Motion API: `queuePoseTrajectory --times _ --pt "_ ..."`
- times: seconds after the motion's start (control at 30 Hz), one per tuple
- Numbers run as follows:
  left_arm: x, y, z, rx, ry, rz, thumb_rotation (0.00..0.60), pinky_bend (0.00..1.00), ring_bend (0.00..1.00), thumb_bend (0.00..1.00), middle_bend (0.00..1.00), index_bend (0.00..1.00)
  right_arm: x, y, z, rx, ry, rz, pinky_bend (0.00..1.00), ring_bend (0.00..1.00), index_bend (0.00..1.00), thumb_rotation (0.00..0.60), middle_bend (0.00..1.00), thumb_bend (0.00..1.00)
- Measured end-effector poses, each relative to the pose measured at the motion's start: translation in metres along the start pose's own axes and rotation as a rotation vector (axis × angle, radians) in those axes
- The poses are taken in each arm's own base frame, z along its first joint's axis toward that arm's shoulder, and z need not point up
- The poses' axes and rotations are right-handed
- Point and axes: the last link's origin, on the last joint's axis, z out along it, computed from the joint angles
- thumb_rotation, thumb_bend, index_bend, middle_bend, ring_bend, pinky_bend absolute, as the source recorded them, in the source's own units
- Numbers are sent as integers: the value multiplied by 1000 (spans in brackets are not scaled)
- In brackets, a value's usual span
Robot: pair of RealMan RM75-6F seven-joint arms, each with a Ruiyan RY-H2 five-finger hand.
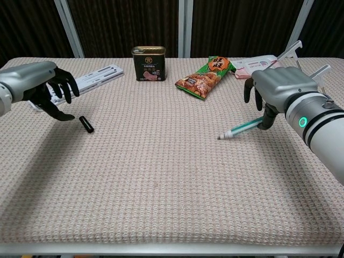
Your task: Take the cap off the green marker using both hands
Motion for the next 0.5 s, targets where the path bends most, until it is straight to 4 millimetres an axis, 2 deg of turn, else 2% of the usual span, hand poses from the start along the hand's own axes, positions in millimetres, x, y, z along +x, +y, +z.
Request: queuePoseTrajectory --times 0.27,0.43,0.5 --pt "20 -11 -7 40 64 -31 600 323 300 152 389 330 12 4 -7 5 45 31 728 508 292 600 376 0" --pt "46 -19 -18 54 171 -48 600 320 296 144 388 331 37 15 -24 19 147 81 728 514 292 600 382 0" --pt "61 -22 -26 40 230 -31 600 321 291 143 381 331 52 24 -35 26 215 99 674 497 292 600 382 0"
